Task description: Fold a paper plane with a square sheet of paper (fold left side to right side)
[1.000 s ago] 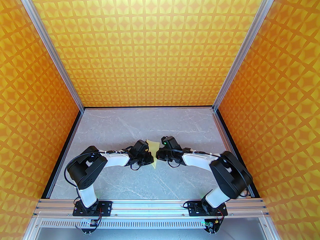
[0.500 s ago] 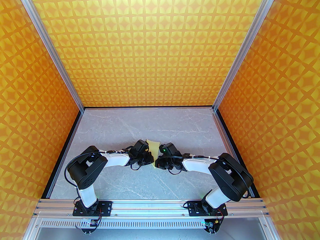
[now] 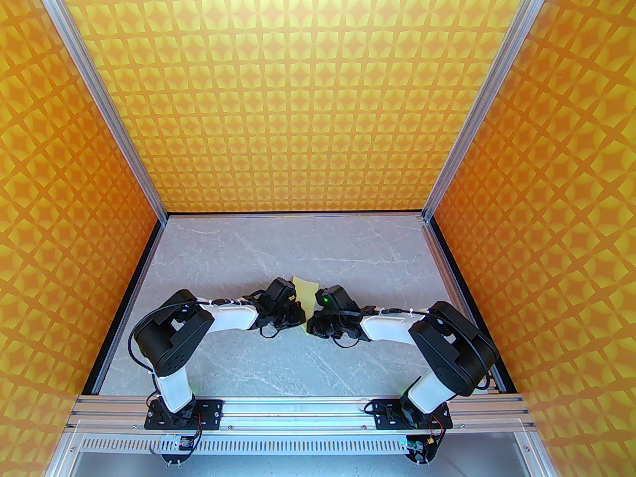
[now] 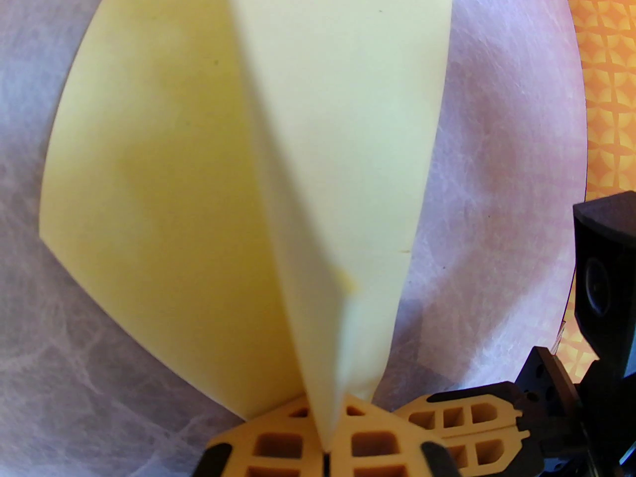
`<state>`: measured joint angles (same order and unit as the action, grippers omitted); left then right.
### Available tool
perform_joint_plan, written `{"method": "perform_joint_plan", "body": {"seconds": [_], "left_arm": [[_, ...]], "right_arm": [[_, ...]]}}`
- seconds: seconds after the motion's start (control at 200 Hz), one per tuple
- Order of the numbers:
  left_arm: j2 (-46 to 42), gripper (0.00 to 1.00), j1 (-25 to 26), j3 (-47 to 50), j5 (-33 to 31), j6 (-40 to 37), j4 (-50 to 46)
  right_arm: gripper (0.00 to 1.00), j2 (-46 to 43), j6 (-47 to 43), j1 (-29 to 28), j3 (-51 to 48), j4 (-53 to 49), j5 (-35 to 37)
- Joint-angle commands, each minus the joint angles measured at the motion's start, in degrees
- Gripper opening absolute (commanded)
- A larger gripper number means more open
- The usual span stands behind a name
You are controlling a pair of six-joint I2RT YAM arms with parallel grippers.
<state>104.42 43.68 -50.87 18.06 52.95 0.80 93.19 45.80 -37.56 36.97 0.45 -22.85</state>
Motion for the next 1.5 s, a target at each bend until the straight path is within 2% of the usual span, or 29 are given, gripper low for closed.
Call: {"method": "perform_joint_plan", "body": {"seconds": [0.0, 0.085, 0.255, 0.41, 0.585, 0.755, 0.945, 1.495], "left_arm": [[1.92, 0.05, 0.76, -0.65, -1.1, 0.31, -1.64], [1.92, 0.05, 0.79, -0.69, -1.15, 0.4, -1.56], [2.01, 0.04, 0.78, -0.59, -1.1, 0.45, -1.68], [2.42, 0.04, 0.79, -0.68, -1.1, 0.45, -1.43], [2.15, 0.04, 0.75, -0.49, -1.1, 0.09, -1.91], [2.26, 0.04, 0.93, -0.85, -1.1, -0.16, -1.96], [2.15, 0.04, 1.06, -1.11, -1.1, -0.29, -2.43], [2.1, 0.04, 1.01, -1.41, -1.12, -0.57, -2.91]], "right_arm": [[0.0, 2.54, -1.72, -0.78, 0.21, -7.36, 5.65], [0.0, 2.31, -2.73, -1.09, 1.54, -11.6, 8.46], [0.0, 1.12, -3.9, -2.84, 1.87, -13.93, 8.66], [0.0, 2.32, -4.73, -3.04, 2.79, -14.12, 7.68], [0.0, -2.58, -5.17, -2.72, 4.31, -13.27, 8.7], [0.0, -4.9, -5.0, -0.1, 5.92, -12.66, 9.84], [0.0, -2.36, -3.29, 3.23, 6.14, -7.88, 6.9], [0.0, 3.96, -1.29, 5.55, 7.65, -0.38, 3.17]]}}
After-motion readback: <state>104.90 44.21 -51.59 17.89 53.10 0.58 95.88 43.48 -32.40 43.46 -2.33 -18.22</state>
